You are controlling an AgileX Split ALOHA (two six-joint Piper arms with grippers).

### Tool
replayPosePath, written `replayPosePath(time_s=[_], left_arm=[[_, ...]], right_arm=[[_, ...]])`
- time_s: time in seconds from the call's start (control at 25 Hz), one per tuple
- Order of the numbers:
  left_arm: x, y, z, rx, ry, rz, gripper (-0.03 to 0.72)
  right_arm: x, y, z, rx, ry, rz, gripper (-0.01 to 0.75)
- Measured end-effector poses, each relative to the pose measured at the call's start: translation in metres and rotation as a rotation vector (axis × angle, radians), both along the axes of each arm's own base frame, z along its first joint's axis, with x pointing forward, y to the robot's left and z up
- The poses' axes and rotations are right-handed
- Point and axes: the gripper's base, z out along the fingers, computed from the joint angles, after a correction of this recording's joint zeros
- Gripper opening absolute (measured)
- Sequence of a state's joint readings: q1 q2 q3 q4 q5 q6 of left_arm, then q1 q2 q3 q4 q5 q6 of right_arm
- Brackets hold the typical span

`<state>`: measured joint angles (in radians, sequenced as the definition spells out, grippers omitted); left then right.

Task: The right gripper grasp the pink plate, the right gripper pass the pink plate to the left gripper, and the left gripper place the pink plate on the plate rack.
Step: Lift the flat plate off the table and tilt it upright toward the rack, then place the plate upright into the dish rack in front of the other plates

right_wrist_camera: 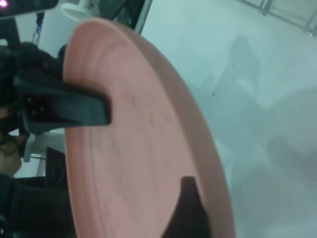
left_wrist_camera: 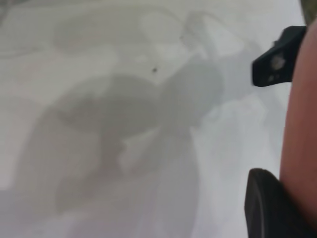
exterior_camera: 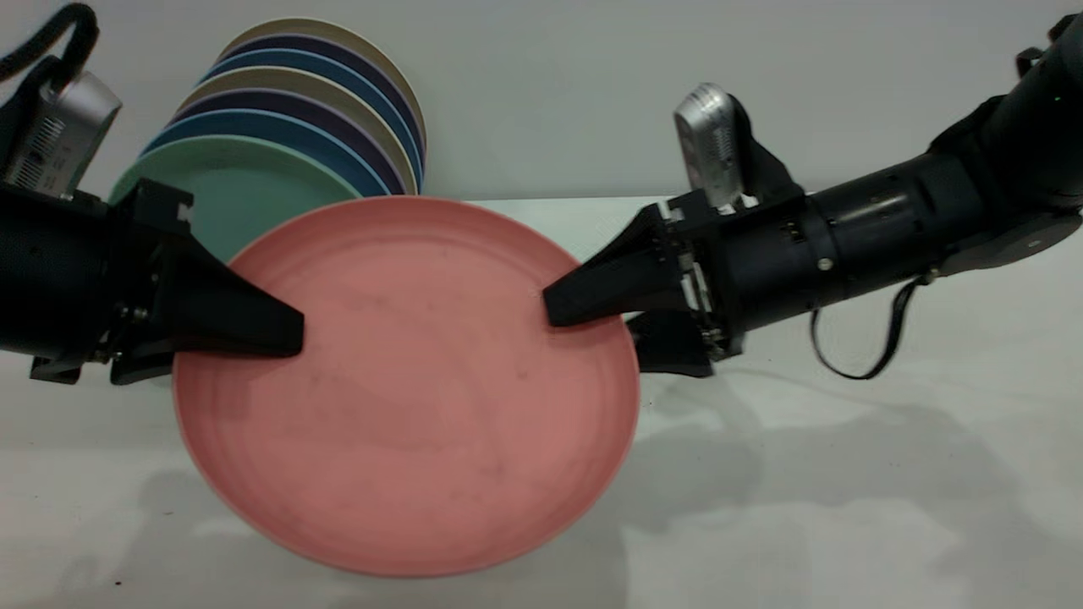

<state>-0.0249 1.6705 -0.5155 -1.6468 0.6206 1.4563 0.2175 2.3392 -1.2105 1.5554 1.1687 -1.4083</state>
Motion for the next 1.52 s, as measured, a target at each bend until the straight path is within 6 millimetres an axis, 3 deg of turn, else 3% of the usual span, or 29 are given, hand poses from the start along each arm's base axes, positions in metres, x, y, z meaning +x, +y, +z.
replayPosePath(time_s=[0.24,0.52,0.68,0.84,1.04,1.28,1.52], left_arm=[[-0.001,0.002,-0.003,0.057,-0.027,-0.037,0.079],[0.003,0.013,-0.010,0.229,-0.077,-0.031,0.079],[0.003,0.017,-0.008,0.342,-0.177,-0.126,0.079],[0.010,0.017,0.016,0.411,-0.334,-0.210,0.079],[0.020,0.014,0.061,0.507,-0.574,-0.412,0.079],[0.028,0.018,0.092,0.660,-0.651,-0.768,0.079],[0.044,0.035,0.116,0.931,-0.672,-0.931,0.079]], right_arm=[[0.005,-0.035,-0.004,-0.082,0.085,-0.024,0.684],[0.006,-0.053,0.011,-0.134,0.057,0.000,0.562],[0.007,-0.064,0.014,-0.159,0.062,-0.002,0.471],[0.006,-0.078,0.012,-0.196,0.090,-0.002,0.354],[0.005,-0.086,0.011,-0.219,0.100,0.005,0.227],[0.005,-0.087,0.010,-0.238,0.094,0.011,0.194],[0.004,-0.088,0.008,-0.255,0.096,0.024,0.195]])
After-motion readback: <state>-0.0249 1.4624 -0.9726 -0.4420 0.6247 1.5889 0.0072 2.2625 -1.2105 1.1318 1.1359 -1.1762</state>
